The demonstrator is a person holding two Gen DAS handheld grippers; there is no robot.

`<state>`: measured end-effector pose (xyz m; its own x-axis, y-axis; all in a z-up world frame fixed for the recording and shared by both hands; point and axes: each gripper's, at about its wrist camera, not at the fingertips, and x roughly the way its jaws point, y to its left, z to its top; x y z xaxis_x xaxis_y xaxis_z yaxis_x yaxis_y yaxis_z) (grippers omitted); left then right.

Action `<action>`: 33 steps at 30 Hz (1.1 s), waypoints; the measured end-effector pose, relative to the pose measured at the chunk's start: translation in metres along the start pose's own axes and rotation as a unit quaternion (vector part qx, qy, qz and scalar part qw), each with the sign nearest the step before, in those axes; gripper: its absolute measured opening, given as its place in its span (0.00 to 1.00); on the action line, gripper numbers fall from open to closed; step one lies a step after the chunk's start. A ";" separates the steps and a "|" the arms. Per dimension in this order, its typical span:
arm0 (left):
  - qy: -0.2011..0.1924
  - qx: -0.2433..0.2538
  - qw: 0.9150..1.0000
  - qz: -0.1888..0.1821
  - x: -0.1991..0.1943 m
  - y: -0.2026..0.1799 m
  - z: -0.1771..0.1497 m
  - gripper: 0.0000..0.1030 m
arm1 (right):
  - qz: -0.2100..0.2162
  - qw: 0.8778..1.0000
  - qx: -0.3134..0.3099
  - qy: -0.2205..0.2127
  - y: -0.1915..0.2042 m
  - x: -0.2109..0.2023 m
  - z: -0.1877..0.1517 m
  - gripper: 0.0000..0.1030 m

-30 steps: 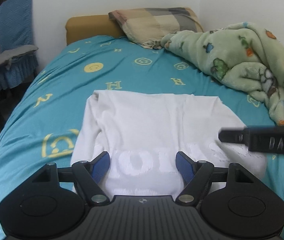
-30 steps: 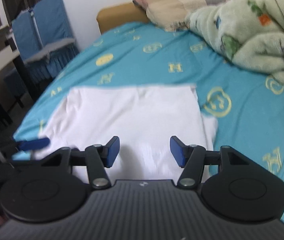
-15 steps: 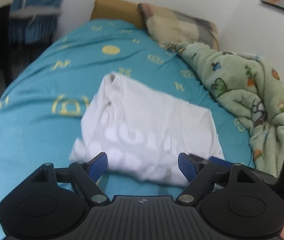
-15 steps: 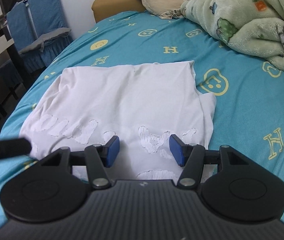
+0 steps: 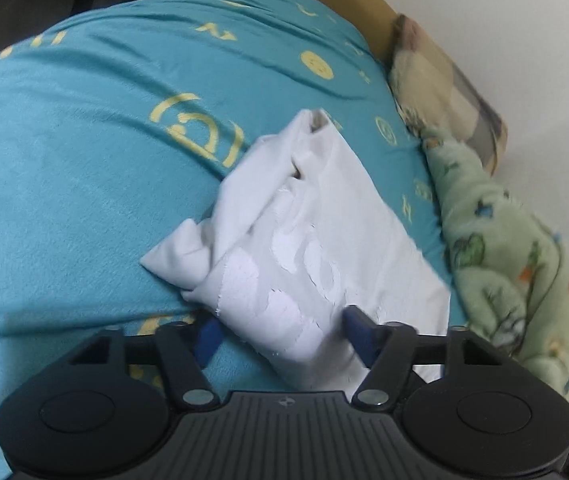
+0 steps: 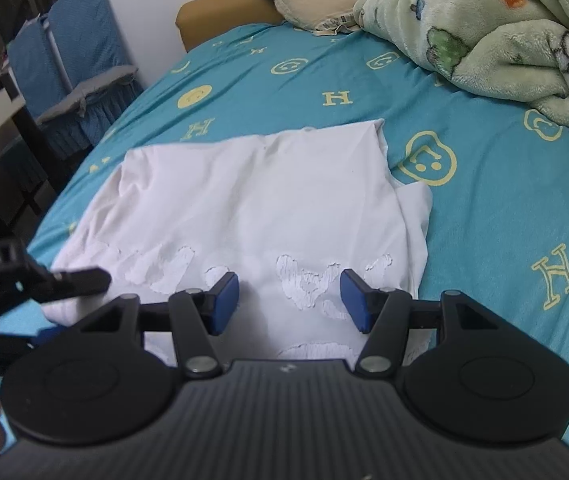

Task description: Fold clothes

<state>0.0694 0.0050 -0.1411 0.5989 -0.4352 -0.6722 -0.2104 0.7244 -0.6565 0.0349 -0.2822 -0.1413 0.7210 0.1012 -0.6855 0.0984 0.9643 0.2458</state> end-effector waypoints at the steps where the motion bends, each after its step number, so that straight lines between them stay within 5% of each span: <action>1: -0.002 -0.005 1.000 -0.004 -0.001 0.002 0.001 0.43 | 0.002 1.000 0.011 -0.001 -0.002 -0.001 0.001 0.57; 4: -0.013 -0.013 1.000 -0.016 -0.004 0.002 0.002 0.24 | 0.008 0.999 0.047 -0.009 -0.006 -0.009 0.007 0.58; 7: -0.016 -0.017 0.999 -0.023 -0.005 0.002 0.003 0.19 | 0.059 0.992 0.115 -0.014 -0.015 -0.023 0.013 0.63; 9: -0.016 -0.017 0.999 -0.025 -0.007 0.007 0.003 0.18 | 0.121 0.975 0.185 -0.009 -0.024 -0.031 0.012 0.91; 17: -0.016 -0.023 0.999 -0.028 -0.006 0.006 0.003 0.18 | 0.251 0.898 0.347 0.096 -0.025 -0.015 -0.022 0.89; 20: -0.018 -0.024 0.999 -0.029 -0.007 0.006 0.003 0.17 | 0.258 0.878 0.377 0.141 -0.022 0.005 -0.034 0.89; 25: -0.019 -0.032 0.999 -0.035 -0.005 0.005 0.005 0.16 | 0.226 0.889 0.373 0.139 -0.020 0.019 -0.035 0.89; 28: -0.017 -0.046 0.998 -0.042 -0.004 0.008 0.007 0.16 | 0.204 0.868 0.440 0.107 -0.043 0.018 -0.041 0.86; 33: -0.016 -0.054 0.997 -0.045 -0.001 0.008 0.009 0.16 | 0.168 0.828 0.531 0.063 -0.074 0.014 -0.053 0.67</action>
<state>0.0744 0.0159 -0.1428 0.6430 -0.4771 -0.5991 -0.2359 0.6209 -0.7476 0.0018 -0.3388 -0.2053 0.7589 0.4098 -0.5060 0.5035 0.1234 0.8551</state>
